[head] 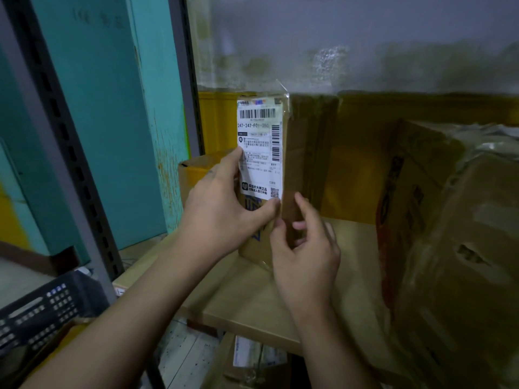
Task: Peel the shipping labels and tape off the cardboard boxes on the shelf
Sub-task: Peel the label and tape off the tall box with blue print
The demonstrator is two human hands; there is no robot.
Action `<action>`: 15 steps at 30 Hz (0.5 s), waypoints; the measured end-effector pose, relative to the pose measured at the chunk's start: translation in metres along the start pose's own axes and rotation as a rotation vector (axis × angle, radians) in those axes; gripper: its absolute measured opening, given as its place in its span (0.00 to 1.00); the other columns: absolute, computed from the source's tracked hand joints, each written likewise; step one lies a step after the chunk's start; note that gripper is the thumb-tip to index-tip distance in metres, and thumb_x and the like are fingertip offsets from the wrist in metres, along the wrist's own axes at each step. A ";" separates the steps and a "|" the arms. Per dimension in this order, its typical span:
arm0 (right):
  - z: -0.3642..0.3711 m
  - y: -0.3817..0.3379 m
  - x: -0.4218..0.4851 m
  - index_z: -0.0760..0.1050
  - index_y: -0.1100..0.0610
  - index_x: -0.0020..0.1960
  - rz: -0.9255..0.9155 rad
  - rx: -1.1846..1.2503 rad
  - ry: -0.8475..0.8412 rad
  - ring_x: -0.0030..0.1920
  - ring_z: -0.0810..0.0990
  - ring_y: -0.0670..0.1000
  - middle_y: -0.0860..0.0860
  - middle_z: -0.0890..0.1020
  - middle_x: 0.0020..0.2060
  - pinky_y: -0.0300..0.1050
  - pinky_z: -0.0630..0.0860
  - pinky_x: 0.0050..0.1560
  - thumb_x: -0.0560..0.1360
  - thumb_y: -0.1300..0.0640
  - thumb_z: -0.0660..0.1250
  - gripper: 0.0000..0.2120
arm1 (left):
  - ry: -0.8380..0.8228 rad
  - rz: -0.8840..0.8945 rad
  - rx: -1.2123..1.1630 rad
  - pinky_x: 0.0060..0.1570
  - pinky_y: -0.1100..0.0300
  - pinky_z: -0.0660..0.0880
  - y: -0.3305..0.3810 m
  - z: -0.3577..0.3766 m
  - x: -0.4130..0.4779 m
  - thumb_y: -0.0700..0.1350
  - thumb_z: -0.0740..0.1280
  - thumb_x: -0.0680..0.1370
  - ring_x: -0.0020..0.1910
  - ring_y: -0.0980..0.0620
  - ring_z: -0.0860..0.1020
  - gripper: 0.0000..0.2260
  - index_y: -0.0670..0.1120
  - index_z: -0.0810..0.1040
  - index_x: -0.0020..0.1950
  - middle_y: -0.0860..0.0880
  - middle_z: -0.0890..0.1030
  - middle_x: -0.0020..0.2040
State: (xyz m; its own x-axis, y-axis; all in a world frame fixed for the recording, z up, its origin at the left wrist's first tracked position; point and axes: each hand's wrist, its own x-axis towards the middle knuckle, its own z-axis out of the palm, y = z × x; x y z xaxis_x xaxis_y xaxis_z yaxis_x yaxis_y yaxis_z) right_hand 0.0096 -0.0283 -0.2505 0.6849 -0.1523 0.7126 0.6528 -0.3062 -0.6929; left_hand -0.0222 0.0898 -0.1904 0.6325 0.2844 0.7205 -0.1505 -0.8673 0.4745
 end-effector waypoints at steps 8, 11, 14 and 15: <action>0.001 0.000 -0.001 0.77 0.51 0.65 -0.020 0.006 0.009 0.38 0.76 0.41 0.55 0.83 0.49 0.29 0.70 0.42 0.71 0.46 0.64 0.25 | -0.004 0.009 -0.015 0.62 0.47 0.76 -0.005 0.000 -0.002 0.63 0.75 0.67 0.64 0.50 0.77 0.46 0.48 0.61 0.79 0.49 0.76 0.68; 0.000 0.000 -0.001 0.76 0.52 0.66 -0.016 -0.007 0.004 0.39 0.77 0.43 0.55 0.83 0.49 0.31 0.71 0.39 0.71 0.47 0.65 0.24 | 0.011 0.010 -0.020 0.63 0.48 0.76 -0.006 0.001 -0.002 0.60 0.76 0.67 0.65 0.51 0.76 0.45 0.48 0.62 0.78 0.49 0.76 0.68; 0.000 0.001 -0.001 0.76 0.51 0.66 -0.007 -0.023 -0.001 0.40 0.77 0.44 0.55 0.83 0.50 0.30 0.70 0.38 0.70 0.50 0.67 0.24 | 0.021 0.016 -0.031 0.63 0.49 0.76 -0.006 0.002 -0.001 0.63 0.75 0.66 0.65 0.52 0.76 0.45 0.48 0.62 0.78 0.50 0.77 0.67; 0.000 0.001 -0.001 0.76 0.51 0.66 -0.005 -0.023 0.004 0.40 0.77 0.44 0.55 0.83 0.50 0.30 0.70 0.39 0.70 0.51 0.68 0.24 | 0.018 0.016 -0.033 0.63 0.49 0.76 -0.006 0.002 -0.001 0.64 0.74 0.66 0.65 0.52 0.76 0.45 0.48 0.62 0.78 0.50 0.77 0.67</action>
State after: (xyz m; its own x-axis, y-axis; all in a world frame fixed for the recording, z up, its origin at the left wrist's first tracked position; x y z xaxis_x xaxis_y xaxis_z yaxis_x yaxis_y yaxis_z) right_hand 0.0097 -0.0281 -0.2517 0.6805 -0.1542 0.7163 0.6485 -0.3283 -0.6868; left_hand -0.0205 0.0940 -0.1950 0.6161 0.2785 0.7368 -0.1853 -0.8579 0.4793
